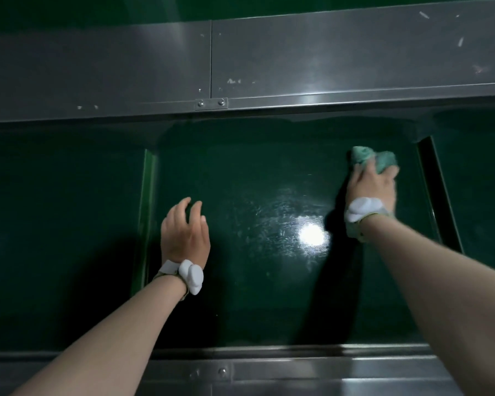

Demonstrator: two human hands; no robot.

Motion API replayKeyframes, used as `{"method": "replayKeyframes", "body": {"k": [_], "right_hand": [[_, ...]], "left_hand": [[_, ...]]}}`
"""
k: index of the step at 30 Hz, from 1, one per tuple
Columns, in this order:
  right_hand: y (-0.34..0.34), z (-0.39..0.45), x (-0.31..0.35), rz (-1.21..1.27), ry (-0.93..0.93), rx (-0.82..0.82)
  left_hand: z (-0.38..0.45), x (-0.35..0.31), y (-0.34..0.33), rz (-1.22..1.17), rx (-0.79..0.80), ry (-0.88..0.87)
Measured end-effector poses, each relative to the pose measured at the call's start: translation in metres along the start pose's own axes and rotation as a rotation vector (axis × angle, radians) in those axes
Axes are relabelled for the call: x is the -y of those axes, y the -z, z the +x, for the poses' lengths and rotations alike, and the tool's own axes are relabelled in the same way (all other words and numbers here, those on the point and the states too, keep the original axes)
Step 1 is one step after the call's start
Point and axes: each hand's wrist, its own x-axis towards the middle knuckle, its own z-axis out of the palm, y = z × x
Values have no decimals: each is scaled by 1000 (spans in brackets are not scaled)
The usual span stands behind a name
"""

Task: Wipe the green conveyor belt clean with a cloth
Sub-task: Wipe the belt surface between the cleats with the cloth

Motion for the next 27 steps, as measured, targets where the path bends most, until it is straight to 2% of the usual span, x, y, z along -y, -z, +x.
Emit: {"method": "replayKeyframes", "body": {"k": [2,6,8,11,14,18,21,24,27], "right_hand": [[-21,-42,27,11,154,32],[-42,-161,81,33,480,281],[-39,-202,90,47,640,307],[-38,-194,74,47,758,293],[-22,-141,29,27,609,245],[10,-50,-60,60,227,44],[33,-18,-100,42,0,-24],[25,-36,-84,75,-15,-70],[-6,-110,-37,106,186,52]], "left_hand": [[-7,-8,-1,-34,3,12],[-15,-35,-2,-101,-10,40],[-17,-50,1,-151,-7,50],[-20,-66,5,-149,5,-27],[-25,-75,3,-93,-36,-102],[-33,-85,3,-83,-8,-68],[-38,-89,4,-88,6,-36],[-41,-87,3,-81,12,-4],[-40,-82,2,-81,16,17]]}}
